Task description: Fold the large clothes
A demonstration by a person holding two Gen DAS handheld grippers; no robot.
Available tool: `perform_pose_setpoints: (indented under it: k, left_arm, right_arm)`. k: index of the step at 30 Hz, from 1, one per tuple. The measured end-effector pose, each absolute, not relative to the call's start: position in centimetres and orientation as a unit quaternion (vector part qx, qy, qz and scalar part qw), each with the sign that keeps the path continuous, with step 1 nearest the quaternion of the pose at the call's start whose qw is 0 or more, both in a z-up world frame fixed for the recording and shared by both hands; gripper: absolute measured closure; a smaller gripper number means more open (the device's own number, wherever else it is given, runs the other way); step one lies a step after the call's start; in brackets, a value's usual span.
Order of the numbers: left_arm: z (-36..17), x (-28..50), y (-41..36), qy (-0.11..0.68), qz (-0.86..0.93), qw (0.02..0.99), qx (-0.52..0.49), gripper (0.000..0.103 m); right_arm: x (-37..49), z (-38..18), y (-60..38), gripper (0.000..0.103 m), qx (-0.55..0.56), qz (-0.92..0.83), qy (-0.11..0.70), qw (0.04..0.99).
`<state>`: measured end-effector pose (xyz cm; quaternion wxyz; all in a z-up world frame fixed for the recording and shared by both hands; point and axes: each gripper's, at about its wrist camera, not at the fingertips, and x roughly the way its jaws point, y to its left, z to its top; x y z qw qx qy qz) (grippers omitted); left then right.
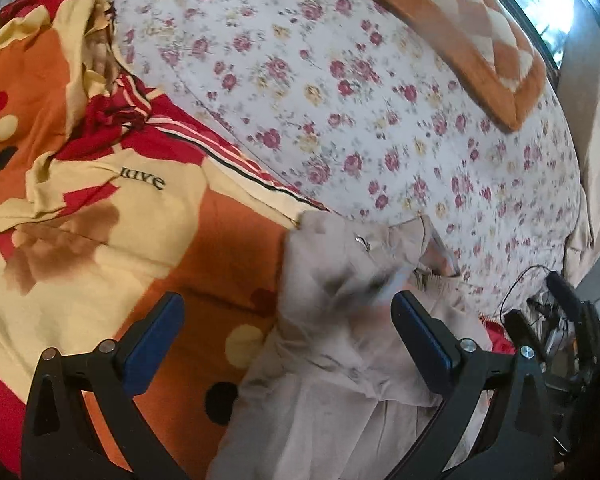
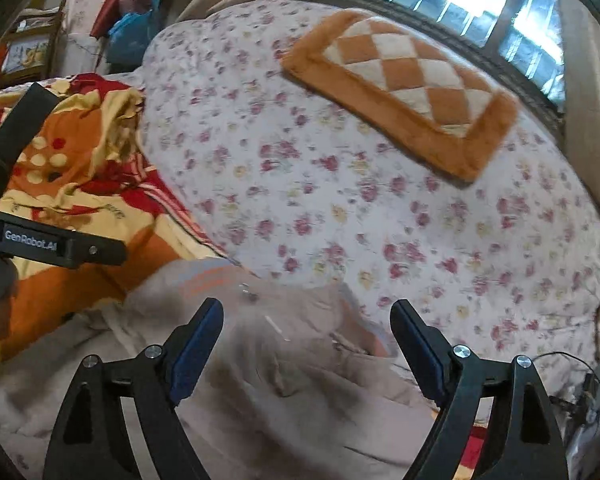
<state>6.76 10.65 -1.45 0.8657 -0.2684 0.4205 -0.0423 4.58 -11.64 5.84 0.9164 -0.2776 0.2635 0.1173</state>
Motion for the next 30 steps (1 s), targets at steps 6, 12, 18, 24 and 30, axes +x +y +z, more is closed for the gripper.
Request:
perform_pose_setpoints:
  k: [6, 12, 18, 24, 30]
  left_arm:
    - [-1.7, 6.9, 9.5, 0.429, -0.059, 0.866, -0.251, 0.0]
    - [-2.6, 6.0, 5.6, 0.463, -0.112, 0.853, -0.215, 0.0]
    - [-4.7, 5.8, 0.4, 0.489, -0.135, 0.85, -0.142, 0.02]
    - [-1.8, 6.5, -2.7, 0.474, -0.149, 0.865, -0.069, 0.086]
    - [2.9, 7.4, -3.6, 0.42, -0.138, 0.897, -0.028, 0.095]
  right_arm:
    - [5.0, 6.7, -14.0, 0.016, -0.201, 0.118, 0.311, 0.921]
    - [0.2, 5.5, -30.1, 0.016, -0.112, -0.021, 0.358, 0.927]
    - [-2.1, -0.1, -40.0, 0.028, -0.036, -0.074, 0.425, 0.901]
    - [0.7, -2.1, -39.8, 0.085, -0.025, -0.033, 0.425, 0.904]
    - [-0.4, -1.2, -40.2, 0.096, -0.007, 0.007, 0.418, 0.908]
